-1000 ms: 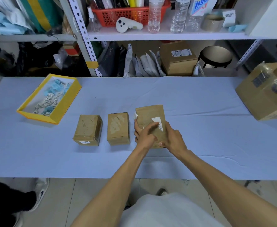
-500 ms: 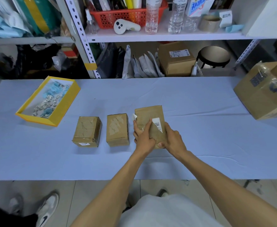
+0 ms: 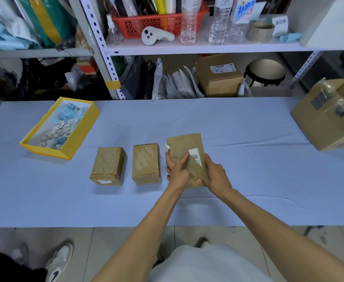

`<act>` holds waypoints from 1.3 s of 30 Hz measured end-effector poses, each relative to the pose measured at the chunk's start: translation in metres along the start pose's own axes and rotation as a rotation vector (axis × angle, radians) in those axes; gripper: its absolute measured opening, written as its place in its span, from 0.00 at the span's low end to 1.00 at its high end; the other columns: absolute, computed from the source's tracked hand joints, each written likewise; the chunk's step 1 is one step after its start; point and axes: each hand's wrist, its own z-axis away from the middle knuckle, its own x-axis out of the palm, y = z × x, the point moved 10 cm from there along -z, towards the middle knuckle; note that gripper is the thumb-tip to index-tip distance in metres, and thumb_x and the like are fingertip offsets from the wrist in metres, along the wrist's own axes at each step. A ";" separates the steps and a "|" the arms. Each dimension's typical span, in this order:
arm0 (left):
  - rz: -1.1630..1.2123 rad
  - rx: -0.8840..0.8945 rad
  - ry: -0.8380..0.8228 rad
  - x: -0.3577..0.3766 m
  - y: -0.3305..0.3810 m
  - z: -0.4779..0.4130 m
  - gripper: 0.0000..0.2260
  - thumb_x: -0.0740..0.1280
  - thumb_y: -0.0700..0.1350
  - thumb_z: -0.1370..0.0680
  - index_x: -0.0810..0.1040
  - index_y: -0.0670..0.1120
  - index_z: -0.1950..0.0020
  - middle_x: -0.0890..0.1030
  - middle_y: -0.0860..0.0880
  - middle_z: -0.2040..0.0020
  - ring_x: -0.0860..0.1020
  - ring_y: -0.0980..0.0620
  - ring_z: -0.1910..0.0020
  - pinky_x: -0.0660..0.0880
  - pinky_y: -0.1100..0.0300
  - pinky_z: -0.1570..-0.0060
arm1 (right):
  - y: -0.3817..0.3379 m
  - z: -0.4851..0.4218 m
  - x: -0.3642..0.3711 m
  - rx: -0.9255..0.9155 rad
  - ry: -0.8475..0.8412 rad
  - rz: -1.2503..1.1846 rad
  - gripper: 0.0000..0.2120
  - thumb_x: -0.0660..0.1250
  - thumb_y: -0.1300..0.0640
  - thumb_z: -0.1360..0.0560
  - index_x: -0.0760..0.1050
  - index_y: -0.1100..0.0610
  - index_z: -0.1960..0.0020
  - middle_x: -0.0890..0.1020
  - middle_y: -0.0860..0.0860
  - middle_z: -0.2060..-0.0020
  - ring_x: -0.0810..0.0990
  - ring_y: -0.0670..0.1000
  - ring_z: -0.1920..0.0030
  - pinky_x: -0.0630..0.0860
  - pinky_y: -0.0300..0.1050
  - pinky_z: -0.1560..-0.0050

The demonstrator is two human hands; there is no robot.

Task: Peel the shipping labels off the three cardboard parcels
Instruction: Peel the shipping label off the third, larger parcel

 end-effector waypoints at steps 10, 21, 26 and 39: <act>0.080 -0.045 0.018 -0.007 0.003 -0.007 0.36 0.59 0.25 0.32 0.74 0.58 0.33 0.46 0.55 0.22 0.53 0.48 0.24 0.60 0.46 0.27 | 0.002 -0.003 0.002 0.038 0.009 0.046 0.34 0.73 0.62 0.35 0.60 0.53 0.35 0.78 0.56 0.52 0.76 0.59 0.52 0.79 0.55 0.54; 0.041 -0.040 0.014 -0.017 0.005 -0.024 0.33 0.59 0.24 0.34 0.76 0.61 0.46 0.55 0.50 0.29 0.61 0.47 0.29 0.67 0.52 0.31 | 0.001 -0.004 0.001 0.053 -0.014 0.084 0.33 0.73 0.62 0.33 0.60 0.55 0.35 0.77 0.58 0.52 0.76 0.60 0.52 0.79 0.54 0.54; -0.158 -0.017 -0.061 -0.007 0.013 -0.016 0.30 0.53 0.25 0.33 0.79 0.59 0.55 0.51 0.51 0.28 0.58 0.47 0.31 0.60 0.61 0.32 | -0.001 -0.004 0.001 0.055 -0.024 0.092 0.33 0.74 0.61 0.34 0.60 0.55 0.35 0.77 0.58 0.53 0.76 0.61 0.52 0.79 0.54 0.56; -0.344 0.137 -0.045 -0.007 0.010 -0.011 0.37 0.58 0.30 0.30 0.63 0.62 0.28 0.44 0.49 0.25 0.51 0.45 0.26 0.55 0.59 0.33 | -0.002 -0.001 -0.001 0.041 -0.009 0.065 0.33 0.73 0.61 0.33 0.60 0.55 0.34 0.78 0.57 0.54 0.76 0.60 0.54 0.77 0.51 0.57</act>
